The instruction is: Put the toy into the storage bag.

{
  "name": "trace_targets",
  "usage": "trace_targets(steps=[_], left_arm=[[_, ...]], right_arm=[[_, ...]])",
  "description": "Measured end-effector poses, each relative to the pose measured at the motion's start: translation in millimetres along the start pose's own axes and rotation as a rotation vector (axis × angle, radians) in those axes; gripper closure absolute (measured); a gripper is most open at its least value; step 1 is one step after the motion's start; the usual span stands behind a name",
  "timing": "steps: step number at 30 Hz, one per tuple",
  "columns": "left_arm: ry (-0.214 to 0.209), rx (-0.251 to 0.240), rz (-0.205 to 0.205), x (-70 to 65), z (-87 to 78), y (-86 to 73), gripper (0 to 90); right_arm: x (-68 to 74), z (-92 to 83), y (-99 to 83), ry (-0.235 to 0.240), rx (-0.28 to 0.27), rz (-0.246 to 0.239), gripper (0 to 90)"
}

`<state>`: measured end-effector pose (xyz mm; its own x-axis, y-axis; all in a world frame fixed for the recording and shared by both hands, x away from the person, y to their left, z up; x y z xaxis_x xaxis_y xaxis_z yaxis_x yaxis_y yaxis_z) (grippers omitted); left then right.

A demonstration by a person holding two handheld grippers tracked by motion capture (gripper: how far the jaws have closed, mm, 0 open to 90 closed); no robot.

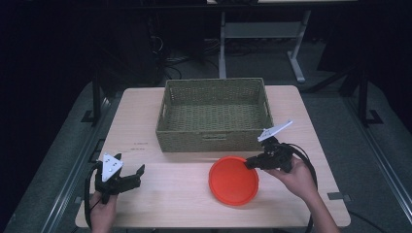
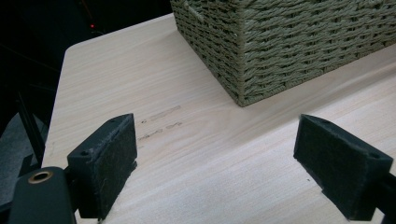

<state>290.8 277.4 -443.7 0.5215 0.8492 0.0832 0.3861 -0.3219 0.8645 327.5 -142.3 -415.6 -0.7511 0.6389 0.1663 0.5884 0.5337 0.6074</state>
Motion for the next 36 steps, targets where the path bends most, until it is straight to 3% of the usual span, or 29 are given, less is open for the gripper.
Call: trace_targets(steps=[11,36], left_arm=[[0.002,0.002,-0.004,-0.2,-0.4,0.2,12.8],[0.009,-0.011,-0.01,2.5,-1.3,-0.1,12.8]], right_arm=[[4.7,-22.2,24.1,-0.04,-0.026,-0.027,82.0],[4.0,-49.7,81.8,-0.083,-0.04,-0.046,81.9]])
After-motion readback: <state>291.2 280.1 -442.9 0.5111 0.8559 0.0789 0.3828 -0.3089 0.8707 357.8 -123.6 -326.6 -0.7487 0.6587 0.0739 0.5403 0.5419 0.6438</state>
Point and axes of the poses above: each handheld gripper's, and its own axes: z roughly forward along the jaws, y roughly out of its top, x roughly to its left, the point moved 5 cm from there along z, roughly forward along the jaws, and after that the axes turned 10 degrees about -y, right-handed, at the moved point
